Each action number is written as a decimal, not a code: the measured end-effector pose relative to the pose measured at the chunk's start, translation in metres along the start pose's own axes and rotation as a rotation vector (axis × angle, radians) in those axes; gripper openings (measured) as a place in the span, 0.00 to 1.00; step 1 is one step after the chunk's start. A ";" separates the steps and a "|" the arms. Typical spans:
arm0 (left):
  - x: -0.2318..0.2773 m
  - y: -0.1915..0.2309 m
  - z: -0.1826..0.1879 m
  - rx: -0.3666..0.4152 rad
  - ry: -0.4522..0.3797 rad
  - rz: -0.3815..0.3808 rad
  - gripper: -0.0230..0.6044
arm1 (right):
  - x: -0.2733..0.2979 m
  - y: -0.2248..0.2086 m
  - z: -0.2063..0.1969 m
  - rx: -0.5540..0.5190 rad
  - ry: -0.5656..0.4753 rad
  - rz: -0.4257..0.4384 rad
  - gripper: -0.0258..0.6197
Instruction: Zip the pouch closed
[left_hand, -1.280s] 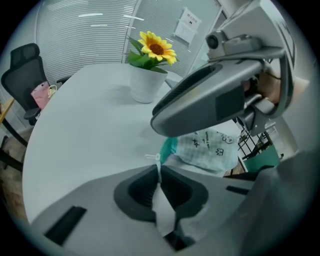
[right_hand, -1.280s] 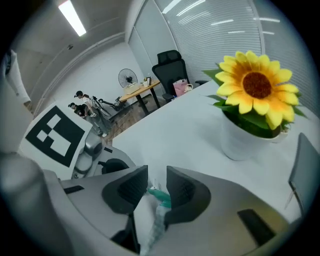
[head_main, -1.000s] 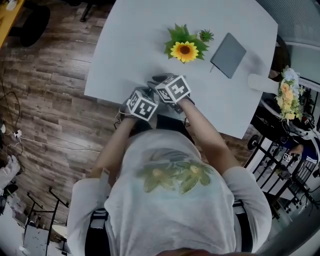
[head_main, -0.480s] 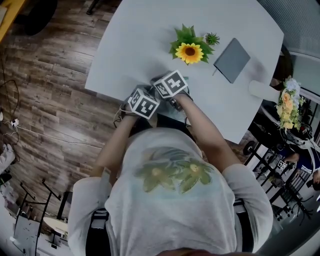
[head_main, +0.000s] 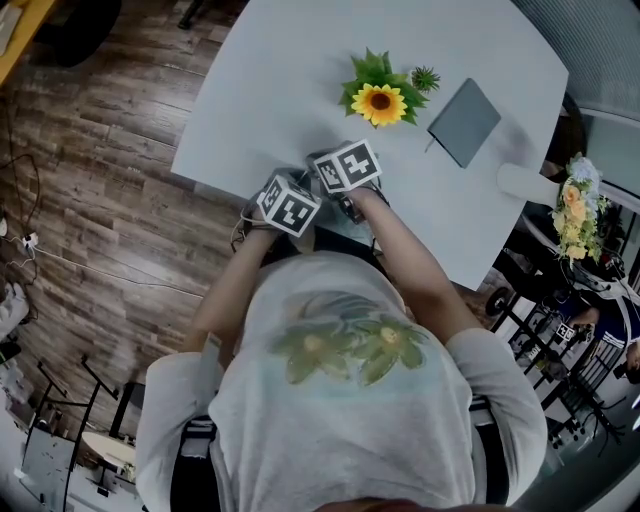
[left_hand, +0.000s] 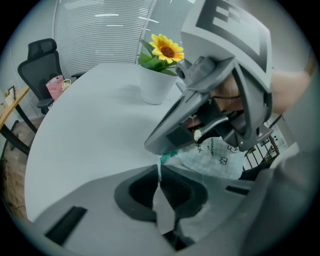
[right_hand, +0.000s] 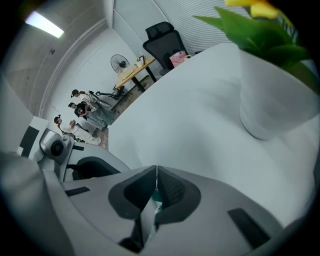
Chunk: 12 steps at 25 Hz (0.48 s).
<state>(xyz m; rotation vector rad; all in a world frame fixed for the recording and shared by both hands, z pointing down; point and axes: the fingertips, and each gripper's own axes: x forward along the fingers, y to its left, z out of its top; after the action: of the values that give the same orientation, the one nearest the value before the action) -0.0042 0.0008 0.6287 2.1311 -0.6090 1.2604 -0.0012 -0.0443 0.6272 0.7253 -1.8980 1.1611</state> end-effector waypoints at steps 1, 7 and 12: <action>0.000 -0.001 0.001 0.001 -0.004 0.001 0.07 | -0.002 -0.001 0.000 0.010 -0.014 -0.005 0.07; -0.003 -0.004 0.006 0.019 -0.018 0.002 0.07 | -0.010 -0.007 0.001 0.067 -0.070 -0.010 0.07; -0.006 -0.004 0.009 0.040 -0.019 0.013 0.07 | -0.016 -0.012 0.004 0.093 -0.100 -0.030 0.07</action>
<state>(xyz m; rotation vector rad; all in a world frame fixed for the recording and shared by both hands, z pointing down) 0.0012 -0.0021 0.6185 2.1774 -0.6108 1.2711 0.0151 -0.0517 0.6185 0.8744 -1.9181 1.2209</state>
